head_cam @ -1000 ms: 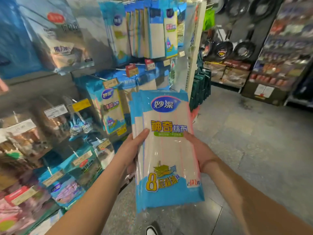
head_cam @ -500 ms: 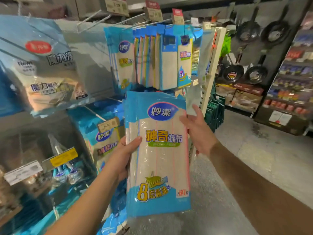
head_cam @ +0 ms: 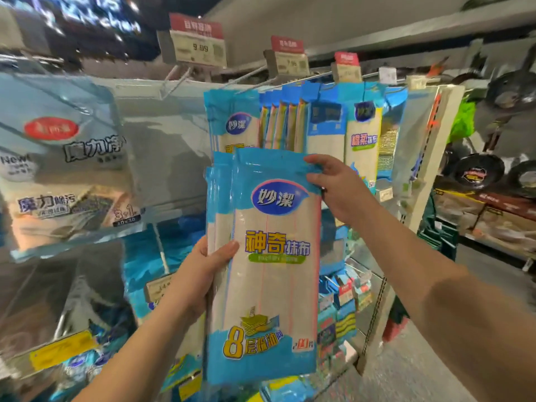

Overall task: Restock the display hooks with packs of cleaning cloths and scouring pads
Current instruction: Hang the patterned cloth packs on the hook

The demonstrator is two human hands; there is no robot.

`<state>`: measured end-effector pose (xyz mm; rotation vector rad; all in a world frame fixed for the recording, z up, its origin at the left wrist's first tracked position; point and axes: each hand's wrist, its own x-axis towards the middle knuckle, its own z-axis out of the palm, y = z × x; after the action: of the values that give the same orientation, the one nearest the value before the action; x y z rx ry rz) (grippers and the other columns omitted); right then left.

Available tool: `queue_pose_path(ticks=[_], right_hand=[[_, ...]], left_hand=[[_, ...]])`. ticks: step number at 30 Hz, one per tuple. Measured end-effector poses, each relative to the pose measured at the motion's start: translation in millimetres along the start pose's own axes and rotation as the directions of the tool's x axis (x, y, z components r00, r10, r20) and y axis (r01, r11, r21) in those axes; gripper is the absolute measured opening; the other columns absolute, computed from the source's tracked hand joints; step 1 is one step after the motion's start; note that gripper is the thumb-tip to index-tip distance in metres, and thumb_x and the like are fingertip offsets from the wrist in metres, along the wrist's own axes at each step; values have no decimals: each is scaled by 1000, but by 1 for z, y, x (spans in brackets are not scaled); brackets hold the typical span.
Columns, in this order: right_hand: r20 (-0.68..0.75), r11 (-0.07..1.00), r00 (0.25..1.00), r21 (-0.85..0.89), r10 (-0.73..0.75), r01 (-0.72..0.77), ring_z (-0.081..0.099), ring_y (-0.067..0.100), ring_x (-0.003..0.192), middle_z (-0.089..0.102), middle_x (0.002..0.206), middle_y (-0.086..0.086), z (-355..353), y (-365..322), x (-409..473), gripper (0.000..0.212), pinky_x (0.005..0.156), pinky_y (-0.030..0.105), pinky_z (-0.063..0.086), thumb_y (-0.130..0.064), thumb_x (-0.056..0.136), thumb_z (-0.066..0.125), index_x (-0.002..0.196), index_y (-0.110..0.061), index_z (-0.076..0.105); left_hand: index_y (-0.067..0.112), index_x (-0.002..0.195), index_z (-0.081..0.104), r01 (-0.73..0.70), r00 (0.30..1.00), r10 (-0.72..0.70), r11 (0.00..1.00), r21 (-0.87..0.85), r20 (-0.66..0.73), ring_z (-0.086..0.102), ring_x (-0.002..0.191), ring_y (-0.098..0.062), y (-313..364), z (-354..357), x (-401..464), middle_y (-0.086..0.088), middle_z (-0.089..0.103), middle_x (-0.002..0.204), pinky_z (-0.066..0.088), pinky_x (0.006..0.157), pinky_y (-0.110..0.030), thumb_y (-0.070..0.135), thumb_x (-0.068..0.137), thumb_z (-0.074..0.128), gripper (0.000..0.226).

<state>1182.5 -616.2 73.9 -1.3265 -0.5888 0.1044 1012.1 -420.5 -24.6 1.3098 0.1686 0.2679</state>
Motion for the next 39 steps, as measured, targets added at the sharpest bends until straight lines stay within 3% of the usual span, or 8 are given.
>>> queue_pose_path(ticks=[6,11,15,24,27,31,34,39], right_hand=[[52,998,998,-57,-37,40,70,25,93,70,109,6,-37,-1,78,23,83,42,58,0,93,60,96,-20,70],[255,1000,967,2,8,-9,71,20,91,70,110,3,-46,-15,124,25,87,42,55,-1,92,62,109,-19,69],[313,998,948,-17,-50,58,72,15,84,67,117,5,-39,-31,155,35,68,27,58,3,92,62,119,-18,66],[334,976,923,-38,-191,216,72,11,88,70,111,-1,-29,-65,197,43,73,24,57,6,92,59,127,-20,59],[334,961,914,-68,-231,268,72,19,98,70,114,0,-30,-71,203,44,83,36,59,4,92,60,128,-22,58],[316,951,926,-160,-204,265,74,24,91,72,111,-1,-30,-79,205,44,72,44,59,-3,94,61,130,-27,58],[344,950,925,-197,-163,240,75,21,88,72,112,3,-29,-82,204,45,58,36,60,-4,95,59,136,-23,55],[386,969,919,-183,-83,164,75,19,85,73,107,3,-25,-84,207,34,58,32,59,-2,98,54,124,-24,59]], left_hand=[[16,119,62,-126,988,132,989,79,-81,76,92,-33,16,36,59,-13,77,108,61,76,-45,33,81,75,44],[16,122,62,-209,960,223,973,102,-168,75,96,-34,22,53,89,-12,76,109,60,82,-48,30,82,78,46],[17,120,62,-216,945,232,972,90,-232,76,92,-30,34,60,108,-11,77,106,60,81,-47,36,82,68,44],[17,117,62,-219,866,210,975,35,-454,76,78,-24,50,25,118,-11,78,101,63,60,-38,29,97,63,23],[15,122,60,-220,856,214,975,43,-471,74,91,-31,52,16,120,-14,76,107,62,68,-42,30,97,63,30],[18,120,61,-220,863,217,974,48,-456,75,90,-31,57,12,123,-12,77,105,61,74,-45,32,97,63,27],[19,113,63,-225,864,230,972,64,-448,75,83,-27,59,12,124,-11,77,102,60,76,-45,32,98,61,20],[17,119,63,-249,854,252,966,69,-455,74,82,-27,61,11,125,-12,77,103,60,74,-44,33,98,61,27]])
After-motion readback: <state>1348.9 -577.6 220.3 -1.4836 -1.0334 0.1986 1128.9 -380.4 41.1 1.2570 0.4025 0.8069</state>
